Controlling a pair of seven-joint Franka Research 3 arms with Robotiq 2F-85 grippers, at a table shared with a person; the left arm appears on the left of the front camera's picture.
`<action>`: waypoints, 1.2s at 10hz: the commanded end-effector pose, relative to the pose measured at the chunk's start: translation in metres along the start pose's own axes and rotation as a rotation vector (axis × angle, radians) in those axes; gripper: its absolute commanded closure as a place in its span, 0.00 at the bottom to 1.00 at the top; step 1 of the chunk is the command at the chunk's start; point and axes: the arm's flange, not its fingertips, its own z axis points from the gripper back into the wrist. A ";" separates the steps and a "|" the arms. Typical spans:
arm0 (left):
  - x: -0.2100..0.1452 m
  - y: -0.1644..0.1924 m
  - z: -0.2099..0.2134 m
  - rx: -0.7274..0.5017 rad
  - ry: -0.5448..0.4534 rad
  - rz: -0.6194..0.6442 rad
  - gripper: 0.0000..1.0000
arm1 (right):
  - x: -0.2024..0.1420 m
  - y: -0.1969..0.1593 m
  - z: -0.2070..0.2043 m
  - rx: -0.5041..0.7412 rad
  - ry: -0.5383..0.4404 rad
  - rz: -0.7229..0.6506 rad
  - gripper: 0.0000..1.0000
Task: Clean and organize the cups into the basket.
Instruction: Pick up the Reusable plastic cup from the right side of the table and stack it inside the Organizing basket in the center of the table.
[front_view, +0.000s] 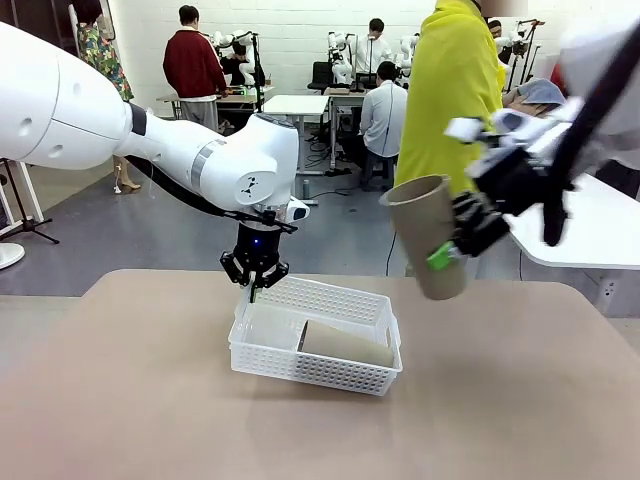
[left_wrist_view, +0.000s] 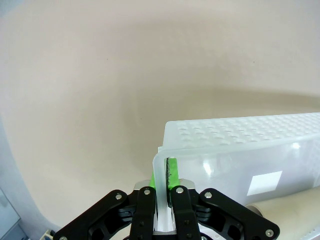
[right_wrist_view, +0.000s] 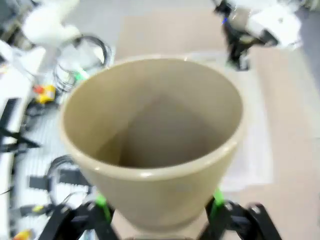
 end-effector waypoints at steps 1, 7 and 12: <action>-0.002 0.002 -0.001 -0.004 -0.003 -0.002 1.00 | 0.025 -0.041 -0.028 0.076 0.223 -0.038 0.17; -0.002 0.002 -0.001 -0.004 -0.003 -0.002 1.00 | 0.067 -0.083 -0.125 -0.003 0.610 -0.031 0.17; -0.002 0.002 -0.001 -0.004 -0.003 -0.002 1.00 | 0.069 -0.100 -0.164 -0.061 0.637 0.096 0.17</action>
